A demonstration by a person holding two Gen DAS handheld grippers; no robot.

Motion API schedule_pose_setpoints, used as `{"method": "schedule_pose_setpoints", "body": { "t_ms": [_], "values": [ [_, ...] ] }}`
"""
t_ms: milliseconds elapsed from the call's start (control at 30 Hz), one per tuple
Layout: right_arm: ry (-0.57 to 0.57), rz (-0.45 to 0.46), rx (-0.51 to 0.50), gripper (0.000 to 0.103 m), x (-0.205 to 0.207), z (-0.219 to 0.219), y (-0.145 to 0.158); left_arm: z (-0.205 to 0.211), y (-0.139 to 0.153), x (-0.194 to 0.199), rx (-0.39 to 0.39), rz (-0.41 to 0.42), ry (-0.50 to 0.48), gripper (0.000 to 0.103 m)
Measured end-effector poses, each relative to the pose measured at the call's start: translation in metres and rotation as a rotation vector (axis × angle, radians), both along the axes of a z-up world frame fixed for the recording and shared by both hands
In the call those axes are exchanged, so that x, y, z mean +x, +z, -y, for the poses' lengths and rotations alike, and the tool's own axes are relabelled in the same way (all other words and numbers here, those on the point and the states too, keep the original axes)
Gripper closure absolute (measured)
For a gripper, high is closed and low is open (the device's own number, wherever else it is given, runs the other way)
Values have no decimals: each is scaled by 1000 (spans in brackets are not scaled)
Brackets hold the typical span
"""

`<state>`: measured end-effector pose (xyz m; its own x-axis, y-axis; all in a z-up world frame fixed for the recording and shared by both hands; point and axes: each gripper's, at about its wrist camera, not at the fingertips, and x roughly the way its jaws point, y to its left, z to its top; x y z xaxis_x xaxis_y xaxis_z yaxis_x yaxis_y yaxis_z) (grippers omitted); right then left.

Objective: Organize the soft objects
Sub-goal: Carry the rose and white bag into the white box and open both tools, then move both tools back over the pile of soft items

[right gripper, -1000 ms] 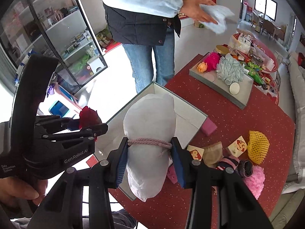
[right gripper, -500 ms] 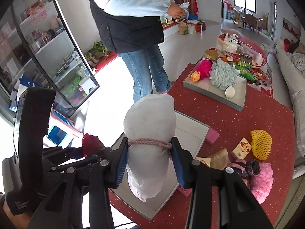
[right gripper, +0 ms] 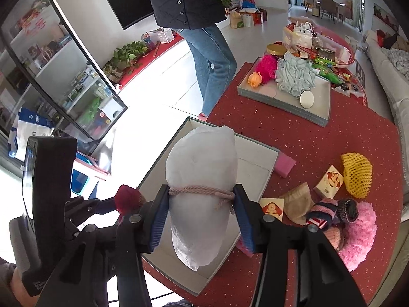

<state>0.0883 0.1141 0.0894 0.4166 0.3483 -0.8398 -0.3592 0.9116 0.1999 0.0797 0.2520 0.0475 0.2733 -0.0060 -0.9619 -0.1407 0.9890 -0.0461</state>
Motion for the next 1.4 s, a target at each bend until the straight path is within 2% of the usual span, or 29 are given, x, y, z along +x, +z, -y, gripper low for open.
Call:
{"method": "schedule_pose_setpoints", "body": {
  "t_ms": [67, 133, 233, 333, 500, 533, 600, 667, 733, 833, 900, 967, 1033, 1100, 1200, 1233, 1333, 1400],
  "values": [
    [-14, -11, 24, 35, 2, 1, 1, -2, -1, -1, 2, -5, 14, 46],
    [-30, -14, 29, 31, 2, 3, 0, -4, -4, -2, -5, -15, 27, 46],
    [-58, -19, -7, 30, 5, 5, -4, -9, -10, -2, -18, -43, 55, 46],
    [-72, -11, -11, 30, 4, 5, -2, -16, -10, -4, -76, -50, 116, 46],
    [-279, 23, -57, 27, 0, 20, 18, -23, 0, -9, -164, -43, 276, 45],
    [-313, 24, -23, 27, -2, 26, 23, -20, 2, -8, -180, -42, 292, 45],
    [-361, 17, 116, 27, -6, 40, 30, -9, 8, -8, -234, -24, 307, 23],
    [-380, -1, 203, 27, -7, 48, 34, 4, 17, -10, -277, 31, 319, 22],
    [-374, 9, 199, 27, -10, 50, 37, 23, 24, -7, -299, 54, 278, 22],
    [-403, -8, 240, 27, -14, 62, 40, 49, 30, -5, -245, 58, 209, 22],
    [-449, -34, 295, 27, -17, 77, 39, 56, 33, -7, -225, 52, 239, 22],
    [-502, -13, 311, 27, -23, 94, 38, 62, 35, -15, -262, 49, 301, 22],
    [-535, -5, 305, 27, -24, 110, 38, 81, 37, -20, -272, 48, 264, 22],
    [-529, 13, 269, 27, -25, 125, 39, 98, 38, -25, -249, 36, 242, 22],
    [-525, 9, 268, 27, -28, 154, 40, 122, 32, -30, -314, -15, 276, 22],
    [-518, -2, 266, 27, -28, 164, 39, 134, 32, -30, -311, -17, 260, 22],
    [-469, -37, 263, 27, -29, 199, 36, 173, 31, -29, -218, 9, 137, 22],
    [-425, -21, 216, 25, -33, 225, 34, 198, 24, -30, -127, 25, 30, 22]
  ]
}}
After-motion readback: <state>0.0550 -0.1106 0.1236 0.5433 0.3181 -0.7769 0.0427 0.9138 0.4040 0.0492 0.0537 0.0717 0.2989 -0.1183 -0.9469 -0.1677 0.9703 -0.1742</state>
